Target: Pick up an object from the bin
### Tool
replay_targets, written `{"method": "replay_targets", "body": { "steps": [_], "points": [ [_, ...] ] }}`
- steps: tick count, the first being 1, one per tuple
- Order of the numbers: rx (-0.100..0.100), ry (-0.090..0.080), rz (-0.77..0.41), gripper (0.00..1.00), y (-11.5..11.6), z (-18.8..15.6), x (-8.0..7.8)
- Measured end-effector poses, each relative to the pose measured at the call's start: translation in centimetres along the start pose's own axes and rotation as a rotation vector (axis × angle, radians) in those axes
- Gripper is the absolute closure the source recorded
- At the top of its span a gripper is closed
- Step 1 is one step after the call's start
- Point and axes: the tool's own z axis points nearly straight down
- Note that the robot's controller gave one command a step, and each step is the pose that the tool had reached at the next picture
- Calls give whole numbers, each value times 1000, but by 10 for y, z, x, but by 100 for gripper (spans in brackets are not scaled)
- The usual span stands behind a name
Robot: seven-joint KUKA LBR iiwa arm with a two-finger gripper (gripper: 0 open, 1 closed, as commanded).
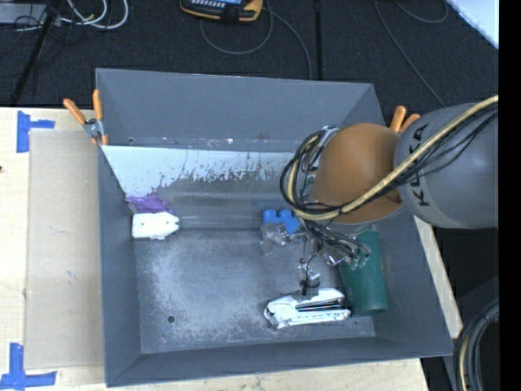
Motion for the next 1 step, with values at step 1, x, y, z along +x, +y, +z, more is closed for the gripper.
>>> {"method": "replay_targets", "body": {
  "steps": [1],
  "points": [
    [-5, 5, 3, 0, -2, 18, 20]
  ]
}}
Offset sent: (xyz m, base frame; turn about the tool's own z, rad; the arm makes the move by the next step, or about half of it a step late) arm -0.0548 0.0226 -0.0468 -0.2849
